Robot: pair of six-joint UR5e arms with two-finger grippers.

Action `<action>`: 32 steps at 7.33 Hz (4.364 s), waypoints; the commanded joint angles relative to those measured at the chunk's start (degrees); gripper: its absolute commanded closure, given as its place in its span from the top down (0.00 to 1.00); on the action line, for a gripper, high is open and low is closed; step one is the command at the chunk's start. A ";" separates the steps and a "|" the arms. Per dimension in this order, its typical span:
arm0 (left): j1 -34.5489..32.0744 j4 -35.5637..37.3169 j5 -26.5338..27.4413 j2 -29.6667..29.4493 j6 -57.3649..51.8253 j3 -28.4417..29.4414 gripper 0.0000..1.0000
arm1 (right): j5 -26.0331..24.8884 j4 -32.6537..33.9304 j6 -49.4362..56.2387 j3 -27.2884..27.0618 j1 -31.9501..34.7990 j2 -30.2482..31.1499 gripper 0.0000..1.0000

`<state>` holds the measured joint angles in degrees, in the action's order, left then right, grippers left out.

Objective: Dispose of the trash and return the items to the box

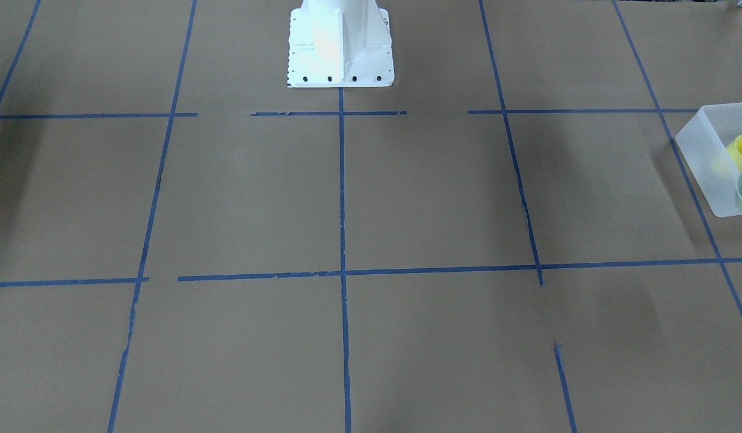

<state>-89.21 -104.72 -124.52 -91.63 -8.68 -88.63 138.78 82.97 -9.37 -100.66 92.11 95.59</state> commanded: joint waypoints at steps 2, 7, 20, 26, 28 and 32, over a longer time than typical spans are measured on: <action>-5.18 -6.94 0.68 5.99 -11.18 7.23 0.00 | 0.00 0.00 -0.04 -0.50 0.00 0.56 1.00; -7.47 -12.35 10.26 11.64 -15.14 10.67 0.00 | 0.00 0.00 -0.04 -0.33 0.00 0.74 1.00; 0.17 -3.06 -6.51 10.16 18.16 -8.91 1.00 | 1.85 -0.53 -0.30 -0.33 -0.09 1.18 1.00; -0.79 10.37 -7.67 7.98 4.51 -10.95 1.00 | 1.76 -0.62 -0.21 -0.50 -0.09 1.79 1.00; -4.38 11.38 -7.67 6.12 3.76 -10.43 1.00 | 1.15 -0.53 -0.30 -0.50 -0.09 1.80 1.00; -4.75 11.82 -7.84 6.11 3.93 -9.99 1.00 | 1.67 -0.44 -0.30 -0.41 -0.09 2.15 1.00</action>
<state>-93.92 -92.94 -132.29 -85.47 -4.84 -98.78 140.29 82.50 -9.61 -101.09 92.05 97.69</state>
